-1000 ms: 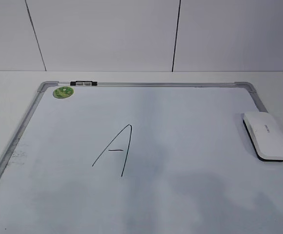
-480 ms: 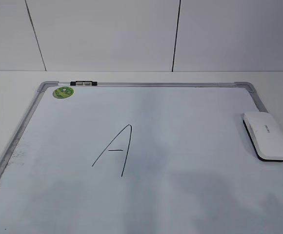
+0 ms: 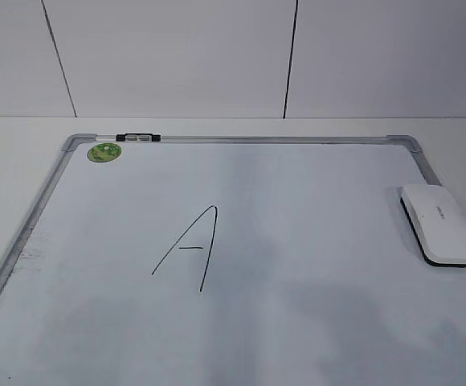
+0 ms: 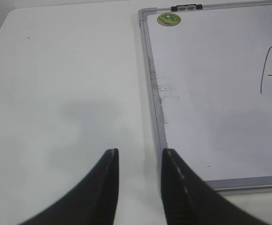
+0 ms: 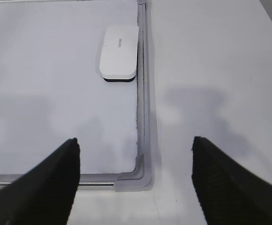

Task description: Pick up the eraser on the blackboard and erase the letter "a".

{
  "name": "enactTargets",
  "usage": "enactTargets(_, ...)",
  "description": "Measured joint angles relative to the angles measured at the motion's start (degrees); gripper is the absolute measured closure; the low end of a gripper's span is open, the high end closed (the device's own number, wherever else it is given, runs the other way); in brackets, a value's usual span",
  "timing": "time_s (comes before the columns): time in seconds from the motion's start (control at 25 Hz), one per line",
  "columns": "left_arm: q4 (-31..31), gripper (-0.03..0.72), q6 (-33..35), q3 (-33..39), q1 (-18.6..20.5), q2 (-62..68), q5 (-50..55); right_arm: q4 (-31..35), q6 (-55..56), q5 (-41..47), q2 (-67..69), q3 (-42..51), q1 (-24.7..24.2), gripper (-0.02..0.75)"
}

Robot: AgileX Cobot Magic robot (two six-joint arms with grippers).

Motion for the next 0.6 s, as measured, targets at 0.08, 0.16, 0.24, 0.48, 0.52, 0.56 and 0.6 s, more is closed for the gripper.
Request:
enactTargets(0.08, 0.0, 0.454, 0.0, 0.0, 0.0, 0.0, 0.0, 0.0, 0.0, 0.0, 0.0, 0.0, 0.0, 0.145)
enactTargets(0.16, 0.0, 0.454, 0.0, 0.0, 0.0, 0.0, 0.0, 0.0, 0.0, 0.0, 0.0, 0.0, 0.0, 0.145)
enactTargets(0.24, 0.0, 0.454, 0.0, 0.0, 0.0, 0.0, 0.0, 0.0, 0.0, 0.0, 0.0, 0.0, 0.0, 0.145)
enactTargets(0.48, 0.0, 0.454, 0.0, 0.0, 0.0, 0.0, 0.0, 0.0, -0.1, 0.0, 0.0, 0.0, 0.0, 0.145)
enactTargets(0.52, 0.0, 0.454, 0.0, 0.0, 0.0, 0.0, 0.0, 0.0, -0.1, 0.0, 0.0, 0.0, 0.0, 0.145)
enactTargets(0.56, 0.0, 0.454, 0.0, 0.0, 0.0, 0.0, 0.0, 0.0, -0.1, 0.0, 0.0, 0.0, 0.0, 0.145)
enactTargets(0.6, 0.0, 0.454, 0.0, 0.0, 0.0, 0.0, 0.0, 0.0, -0.1, 0.0, 0.0, 0.0, 0.0, 0.145)
